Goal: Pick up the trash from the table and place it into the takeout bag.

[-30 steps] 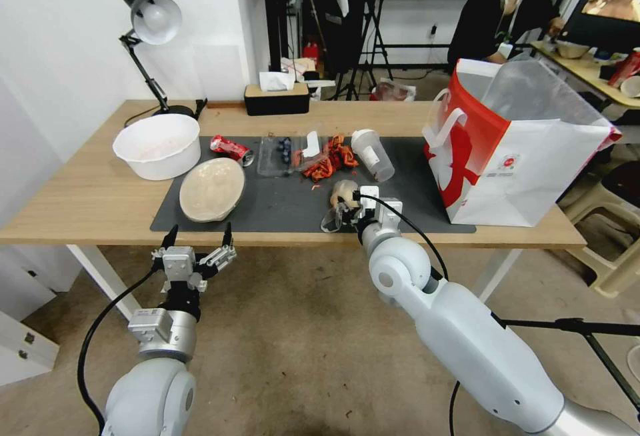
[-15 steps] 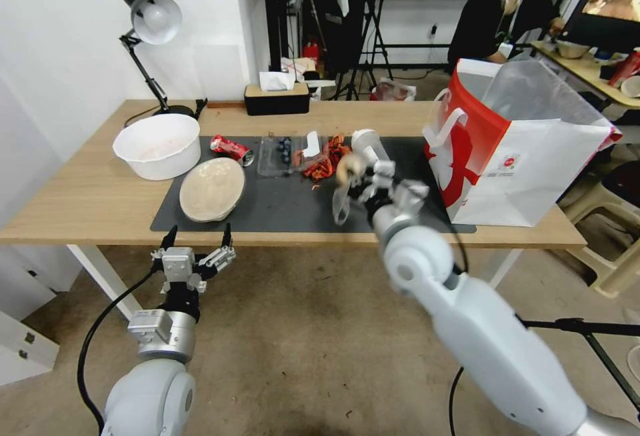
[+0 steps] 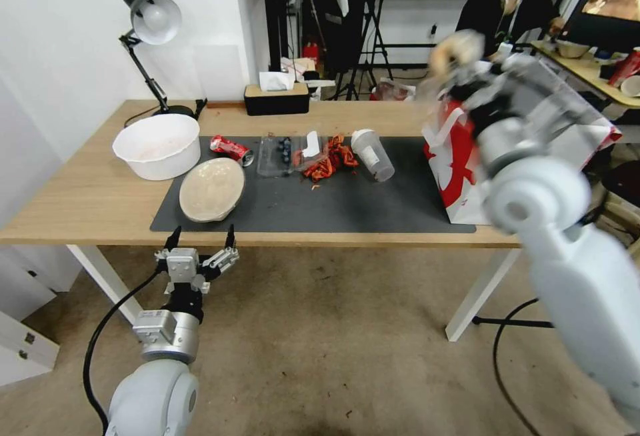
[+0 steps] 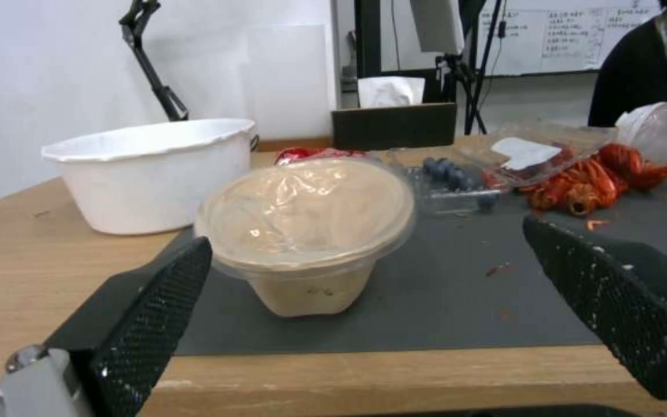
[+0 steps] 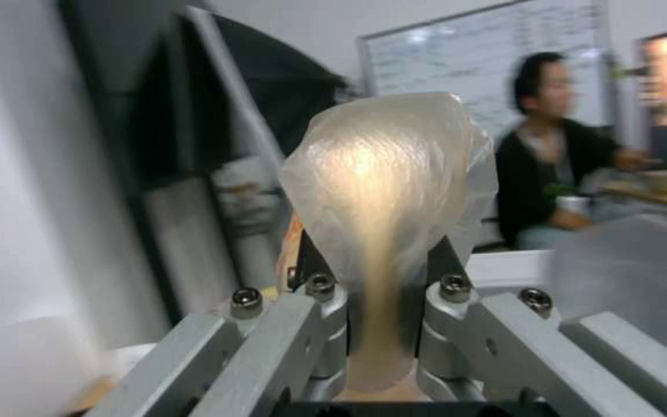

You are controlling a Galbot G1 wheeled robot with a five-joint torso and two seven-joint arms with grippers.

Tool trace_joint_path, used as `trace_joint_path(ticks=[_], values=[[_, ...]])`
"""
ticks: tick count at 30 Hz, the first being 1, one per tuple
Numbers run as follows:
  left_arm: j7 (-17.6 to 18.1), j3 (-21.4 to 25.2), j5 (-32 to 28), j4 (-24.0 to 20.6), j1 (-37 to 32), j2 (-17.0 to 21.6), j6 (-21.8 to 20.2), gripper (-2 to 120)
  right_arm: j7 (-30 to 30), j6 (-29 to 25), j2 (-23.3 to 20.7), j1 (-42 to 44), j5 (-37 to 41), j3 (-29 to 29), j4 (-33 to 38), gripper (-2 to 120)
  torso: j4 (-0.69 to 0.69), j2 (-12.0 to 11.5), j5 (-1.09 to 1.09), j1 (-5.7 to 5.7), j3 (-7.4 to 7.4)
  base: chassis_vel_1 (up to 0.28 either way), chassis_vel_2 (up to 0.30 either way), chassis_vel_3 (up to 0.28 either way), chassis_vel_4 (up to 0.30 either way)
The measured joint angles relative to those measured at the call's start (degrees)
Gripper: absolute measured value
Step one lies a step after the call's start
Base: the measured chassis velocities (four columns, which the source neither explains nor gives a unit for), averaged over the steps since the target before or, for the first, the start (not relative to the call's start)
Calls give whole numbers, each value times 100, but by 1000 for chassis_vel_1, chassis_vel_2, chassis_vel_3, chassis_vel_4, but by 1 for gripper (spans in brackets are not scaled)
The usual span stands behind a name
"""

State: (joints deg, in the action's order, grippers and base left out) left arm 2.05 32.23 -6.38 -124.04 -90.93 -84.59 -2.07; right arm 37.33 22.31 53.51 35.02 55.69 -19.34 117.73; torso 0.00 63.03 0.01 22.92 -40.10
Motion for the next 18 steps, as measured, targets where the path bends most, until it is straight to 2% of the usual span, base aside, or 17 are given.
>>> trace_joint_path(ticks=[3,9,12,16,18], values=[[-2,-45,16,0,4,-16,4,100,773,503,-60,-167,104,-104,-298,5,0,0,0,0,0,0,0,0,0],[-3,-54,18,-1,-2,-6,20,100,1347,972,10,-225,307,-207,-556,5,-1,0,0,0,0,0,0,0,0],[-5,-48,18,-1,-4,4,37,100,1760,1305,94,-292,811,-277,-696,17,0,0,-1,0,0,0,0,0,0],[-6,-36,18,-2,-5,10,49,100,1933,1429,134,-340,1056,-317,-766,25,1,0,-2,0,0,0,0,0,0],[-7,-29,18,-2,-6,13,56,100,2004,1495,144,-366,1171,-337,-805,36,0,0,-1,0,0,0,0,0,0]])
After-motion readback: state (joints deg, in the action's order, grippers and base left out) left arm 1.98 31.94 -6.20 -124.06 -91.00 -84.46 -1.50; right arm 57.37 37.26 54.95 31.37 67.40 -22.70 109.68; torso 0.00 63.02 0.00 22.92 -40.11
